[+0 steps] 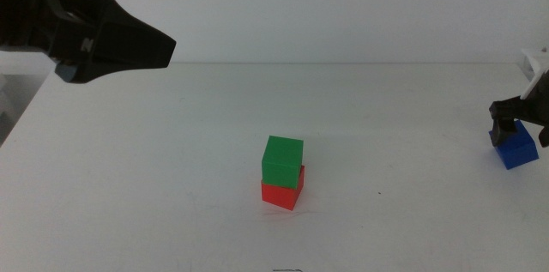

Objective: Stack red cubes first, then green, then blue cubes in a specific spot.

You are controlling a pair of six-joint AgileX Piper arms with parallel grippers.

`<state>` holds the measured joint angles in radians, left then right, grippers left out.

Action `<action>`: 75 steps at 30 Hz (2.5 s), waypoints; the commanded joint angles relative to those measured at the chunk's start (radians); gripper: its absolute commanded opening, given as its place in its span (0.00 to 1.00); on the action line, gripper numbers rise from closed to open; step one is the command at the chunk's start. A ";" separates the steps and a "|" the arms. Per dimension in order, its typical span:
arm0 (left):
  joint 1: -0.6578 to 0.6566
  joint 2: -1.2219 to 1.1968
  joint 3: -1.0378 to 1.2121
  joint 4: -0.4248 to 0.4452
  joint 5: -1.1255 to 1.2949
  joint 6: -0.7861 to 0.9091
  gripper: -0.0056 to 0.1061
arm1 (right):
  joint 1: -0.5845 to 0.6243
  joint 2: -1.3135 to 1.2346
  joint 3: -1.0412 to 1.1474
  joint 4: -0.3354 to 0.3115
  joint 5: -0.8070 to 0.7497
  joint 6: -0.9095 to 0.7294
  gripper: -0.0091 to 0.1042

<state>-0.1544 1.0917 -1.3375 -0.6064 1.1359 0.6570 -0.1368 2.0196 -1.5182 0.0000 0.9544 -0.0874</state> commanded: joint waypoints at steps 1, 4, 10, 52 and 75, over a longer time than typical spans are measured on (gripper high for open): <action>0.000 -0.012 -0.033 -0.041 -0.045 -0.001 0.87 | -0.006 -0.049 -0.045 -0.015 0.008 -0.016 0.73; 0.000 -0.012 -0.033 -0.041 -0.045 -0.001 0.87 | -0.006 -0.049 -0.078 -0.013 0.039 -0.016 0.73; 0.000 -0.012 -0.033 -0.041 -0.045 -0.001 0.87 | -0.006 -0.049 -0.109 -0.012 0.057 -0.013 0.73; 0.000 -0.012 -0.033 -0.041 -0.045 -0.001 0.87 | 0.016 -0.013 -0.109 -0.069 0.120 0.014 0.07; 0.000 -0.012 -0.033 -0.041 -0.046 -0.001 0.87 | 0.768 -0.145 -0.380 -0.228 0.289 0.797 0.07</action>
<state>-0.1544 1.0917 -1.3375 -0.6064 1.1359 0.6570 0.6140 1.9298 -1.8629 -0.1824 1.2336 0.6661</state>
